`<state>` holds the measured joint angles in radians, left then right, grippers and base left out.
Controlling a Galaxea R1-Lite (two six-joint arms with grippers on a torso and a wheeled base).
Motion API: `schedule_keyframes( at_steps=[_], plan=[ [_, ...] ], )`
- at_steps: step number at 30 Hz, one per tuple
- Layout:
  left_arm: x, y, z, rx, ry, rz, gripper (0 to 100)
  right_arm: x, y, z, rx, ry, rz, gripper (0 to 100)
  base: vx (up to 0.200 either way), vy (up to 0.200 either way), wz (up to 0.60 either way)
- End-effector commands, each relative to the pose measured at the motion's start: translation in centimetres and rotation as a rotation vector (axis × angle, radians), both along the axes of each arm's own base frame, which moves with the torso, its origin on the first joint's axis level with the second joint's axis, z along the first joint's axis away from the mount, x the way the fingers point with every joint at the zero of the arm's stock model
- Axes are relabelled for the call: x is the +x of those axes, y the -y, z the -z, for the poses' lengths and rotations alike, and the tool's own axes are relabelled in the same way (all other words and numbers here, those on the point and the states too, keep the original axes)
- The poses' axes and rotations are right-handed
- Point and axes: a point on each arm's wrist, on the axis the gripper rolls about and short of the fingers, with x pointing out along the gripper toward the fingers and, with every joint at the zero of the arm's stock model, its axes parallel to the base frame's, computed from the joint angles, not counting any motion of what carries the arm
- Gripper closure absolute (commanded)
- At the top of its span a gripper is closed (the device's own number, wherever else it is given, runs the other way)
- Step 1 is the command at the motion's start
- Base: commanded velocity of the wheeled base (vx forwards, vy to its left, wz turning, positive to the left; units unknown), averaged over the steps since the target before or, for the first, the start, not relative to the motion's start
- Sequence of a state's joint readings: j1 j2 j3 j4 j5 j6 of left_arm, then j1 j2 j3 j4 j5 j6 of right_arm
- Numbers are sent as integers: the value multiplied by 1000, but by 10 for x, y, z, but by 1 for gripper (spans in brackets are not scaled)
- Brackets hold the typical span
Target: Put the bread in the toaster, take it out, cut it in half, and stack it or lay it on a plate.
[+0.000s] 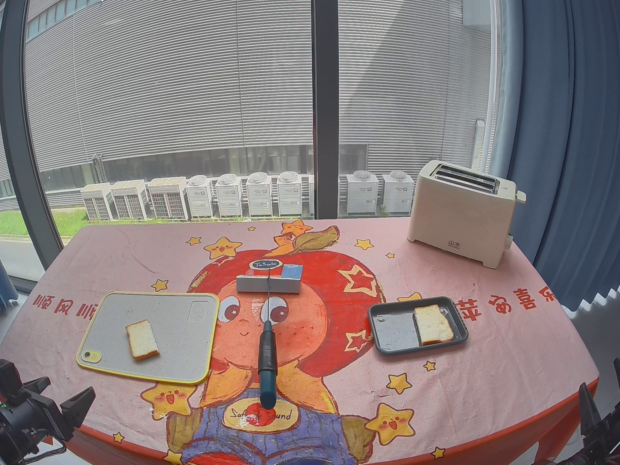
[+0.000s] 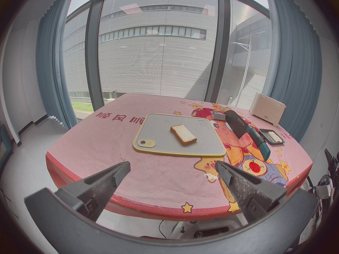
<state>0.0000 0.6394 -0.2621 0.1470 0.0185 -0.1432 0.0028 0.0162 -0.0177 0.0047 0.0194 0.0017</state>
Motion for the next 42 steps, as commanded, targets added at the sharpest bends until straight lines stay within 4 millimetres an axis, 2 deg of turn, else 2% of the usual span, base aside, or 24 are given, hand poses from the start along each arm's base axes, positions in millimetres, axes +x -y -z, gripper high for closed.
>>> schedule_keyframes(
  at_steps=[1, 14, 25, 42],
  plan=[
    [7, 0, -1, 0, -43, 0, 0, 0, 0, 4, 0, -4, -1, 0, 0, 0, 0],
    [37, 0, -14, 12, -135, -12, 0, 0, 0, 4, 0, -4, -1, 0, 0, 0, 0],
    [43, 0, -31, 31, -239, 3, 0, 0, 0, 4, 0, -4, 1, 0, 0, 0, 0],
    [97, 0, -40, 33, -354, 10, 0, 0, 0, 4, 0, -4, 1, 0, 0, 0, 0]
  ],
)
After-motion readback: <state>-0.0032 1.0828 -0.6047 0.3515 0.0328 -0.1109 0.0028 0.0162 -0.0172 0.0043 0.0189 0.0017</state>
